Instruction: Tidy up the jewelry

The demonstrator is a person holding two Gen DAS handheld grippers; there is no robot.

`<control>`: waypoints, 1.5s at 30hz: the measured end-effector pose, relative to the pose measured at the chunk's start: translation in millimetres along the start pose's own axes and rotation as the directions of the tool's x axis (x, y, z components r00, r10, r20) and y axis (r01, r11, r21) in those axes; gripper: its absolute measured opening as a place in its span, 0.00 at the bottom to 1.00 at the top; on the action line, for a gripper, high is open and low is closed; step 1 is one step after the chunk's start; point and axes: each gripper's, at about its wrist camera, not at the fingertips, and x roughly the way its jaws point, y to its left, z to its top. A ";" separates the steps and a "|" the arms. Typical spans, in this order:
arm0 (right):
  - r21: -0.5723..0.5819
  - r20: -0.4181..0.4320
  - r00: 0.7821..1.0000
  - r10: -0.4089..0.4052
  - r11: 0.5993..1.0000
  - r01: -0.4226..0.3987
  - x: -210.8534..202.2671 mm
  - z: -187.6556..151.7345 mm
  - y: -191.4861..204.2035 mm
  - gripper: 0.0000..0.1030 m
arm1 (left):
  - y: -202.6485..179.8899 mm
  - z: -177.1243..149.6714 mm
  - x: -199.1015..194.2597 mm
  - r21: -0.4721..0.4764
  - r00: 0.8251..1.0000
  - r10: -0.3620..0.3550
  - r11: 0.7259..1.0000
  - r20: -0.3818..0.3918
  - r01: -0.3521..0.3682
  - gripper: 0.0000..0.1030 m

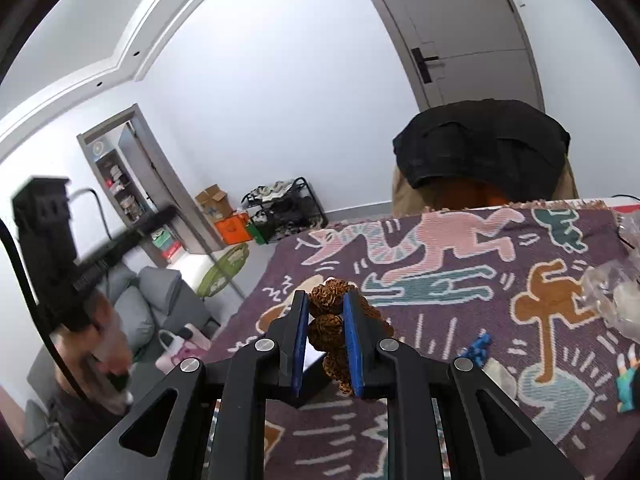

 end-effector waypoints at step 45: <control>0.120 -0.082 0.992 -0.093 0.988 0.102 46.8 -48.4 0.3 0.81 | 39.9 -73.8 -9.2 -0.187 0.999 0.045 0.981 -0.023 -0.049 0.96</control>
